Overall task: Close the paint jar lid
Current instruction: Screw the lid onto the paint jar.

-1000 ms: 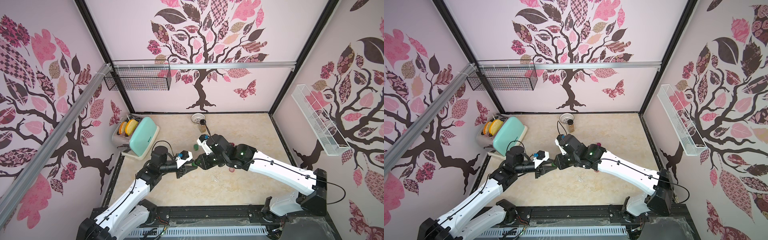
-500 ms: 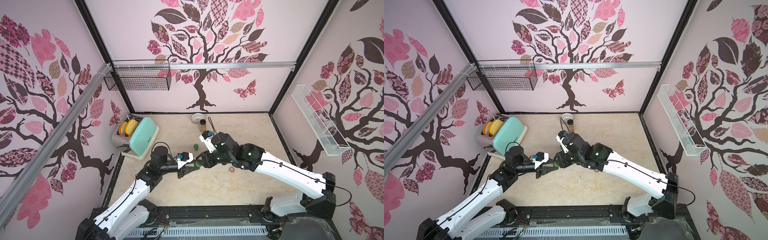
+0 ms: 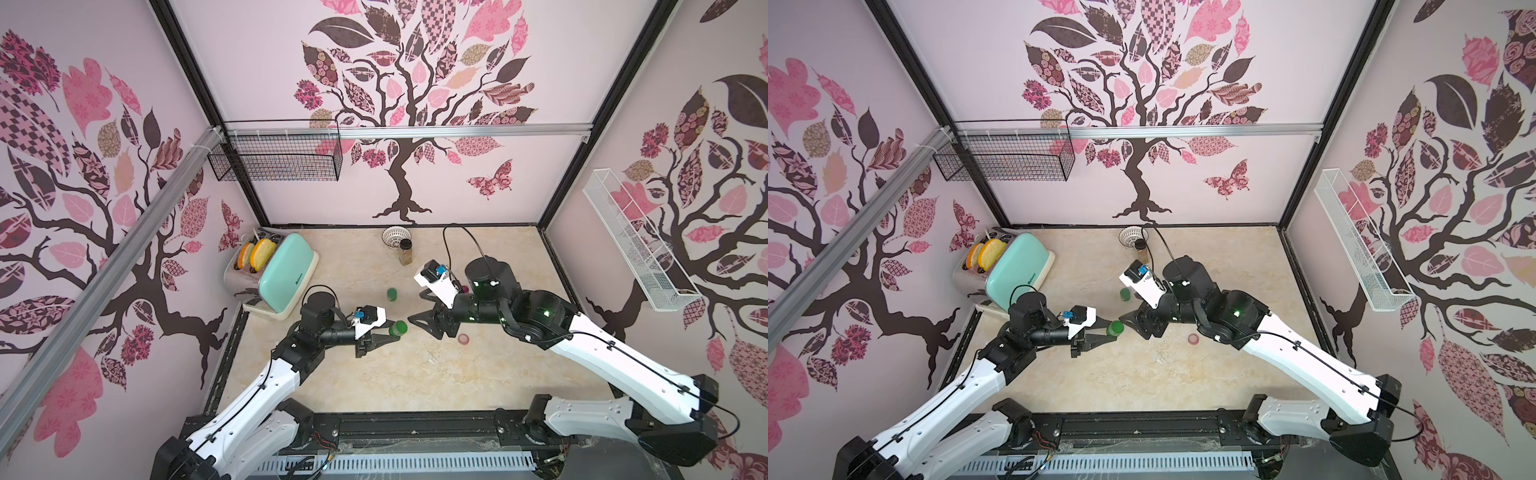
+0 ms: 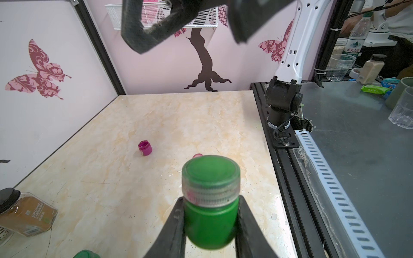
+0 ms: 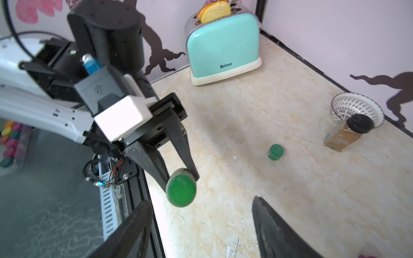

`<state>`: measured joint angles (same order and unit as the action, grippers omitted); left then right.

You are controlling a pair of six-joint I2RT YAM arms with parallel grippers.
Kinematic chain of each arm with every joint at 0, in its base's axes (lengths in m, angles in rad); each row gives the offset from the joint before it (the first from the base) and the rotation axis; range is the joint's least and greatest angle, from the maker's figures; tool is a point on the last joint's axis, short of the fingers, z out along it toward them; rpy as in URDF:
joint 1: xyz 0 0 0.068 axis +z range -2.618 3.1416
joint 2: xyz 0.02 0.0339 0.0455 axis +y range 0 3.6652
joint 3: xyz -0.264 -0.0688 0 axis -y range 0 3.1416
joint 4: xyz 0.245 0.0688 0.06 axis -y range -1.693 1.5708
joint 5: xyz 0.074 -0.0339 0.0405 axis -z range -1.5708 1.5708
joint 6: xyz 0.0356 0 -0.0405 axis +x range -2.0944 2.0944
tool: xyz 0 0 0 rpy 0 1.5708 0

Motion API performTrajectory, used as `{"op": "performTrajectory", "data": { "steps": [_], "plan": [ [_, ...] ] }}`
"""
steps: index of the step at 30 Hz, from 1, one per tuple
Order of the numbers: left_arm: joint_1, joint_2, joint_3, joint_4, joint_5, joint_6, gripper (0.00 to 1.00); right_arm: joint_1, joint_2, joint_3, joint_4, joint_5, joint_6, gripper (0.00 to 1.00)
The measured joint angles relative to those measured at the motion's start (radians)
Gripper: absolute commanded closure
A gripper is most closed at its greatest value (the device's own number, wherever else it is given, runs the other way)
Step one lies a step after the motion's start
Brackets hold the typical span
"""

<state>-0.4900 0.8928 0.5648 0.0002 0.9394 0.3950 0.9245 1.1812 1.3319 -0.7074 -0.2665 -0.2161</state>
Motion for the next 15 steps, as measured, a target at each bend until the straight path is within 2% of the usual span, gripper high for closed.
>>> {"op": "performTrajectory", "data": {
  "steps": [7,15],
  "plan": [
    [0.0,0.0,0.0,0.0,0.006,0.0,0.82,0.002,0.051,-0.011,-0.017,-0.097,-0.134,0.37],
    [-0.001,0.0,0.0,0.0,0.006,0.002,0.82,0.035,0.107,-0.018,-0.013,-0.084,-0.168,0.44]
  ]
}}
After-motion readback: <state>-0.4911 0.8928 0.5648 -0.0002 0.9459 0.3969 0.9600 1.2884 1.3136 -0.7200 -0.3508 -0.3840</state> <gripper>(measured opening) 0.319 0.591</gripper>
